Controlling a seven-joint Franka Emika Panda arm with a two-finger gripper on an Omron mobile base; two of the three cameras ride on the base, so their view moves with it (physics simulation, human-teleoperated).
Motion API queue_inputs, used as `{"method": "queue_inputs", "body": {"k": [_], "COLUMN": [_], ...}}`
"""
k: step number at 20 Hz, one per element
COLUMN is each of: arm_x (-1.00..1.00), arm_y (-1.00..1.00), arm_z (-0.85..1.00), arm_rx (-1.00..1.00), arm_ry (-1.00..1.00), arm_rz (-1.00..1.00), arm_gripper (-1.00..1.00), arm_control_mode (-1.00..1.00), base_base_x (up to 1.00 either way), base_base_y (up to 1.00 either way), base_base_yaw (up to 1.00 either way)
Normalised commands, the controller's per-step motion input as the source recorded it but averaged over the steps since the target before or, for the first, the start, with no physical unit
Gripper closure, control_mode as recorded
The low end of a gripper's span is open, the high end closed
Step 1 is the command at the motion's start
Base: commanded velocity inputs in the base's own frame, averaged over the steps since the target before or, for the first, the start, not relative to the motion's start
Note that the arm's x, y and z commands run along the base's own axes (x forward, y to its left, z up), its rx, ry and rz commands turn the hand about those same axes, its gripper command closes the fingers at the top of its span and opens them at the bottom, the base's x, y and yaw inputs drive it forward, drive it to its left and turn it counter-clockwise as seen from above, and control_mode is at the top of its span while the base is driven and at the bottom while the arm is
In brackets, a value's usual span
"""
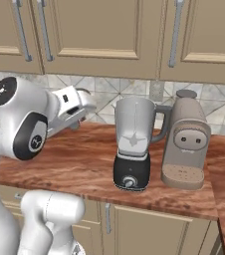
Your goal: Close the lid blender by securely placing the lid on top.
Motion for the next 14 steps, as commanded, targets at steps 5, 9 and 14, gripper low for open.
{"method": "queue_inputs", "body": {"k": [5,9,14], "arm_x": [-0.41,-0.47,0.05], "arm_y": [-0.73,-0.55,-0.44], "arm_z": [0.37,0.16,0.20], "arm_rx": [0.05,0.09,0.12], "arm_ry": [-0.14,-0.17,-0.01], "arm_rz": [-0.06,-0.04,-0.01], "arm_gripper": [1.00,1.00,1.00], "arm_control_mode": [-1.00,-1.00,-1.00], "base_base_x": [0.00,0.00,0.00], "base_base_y": [0.00,0.00,0.00], "base_base_yaw": [0.00,0.00,0.00]}}
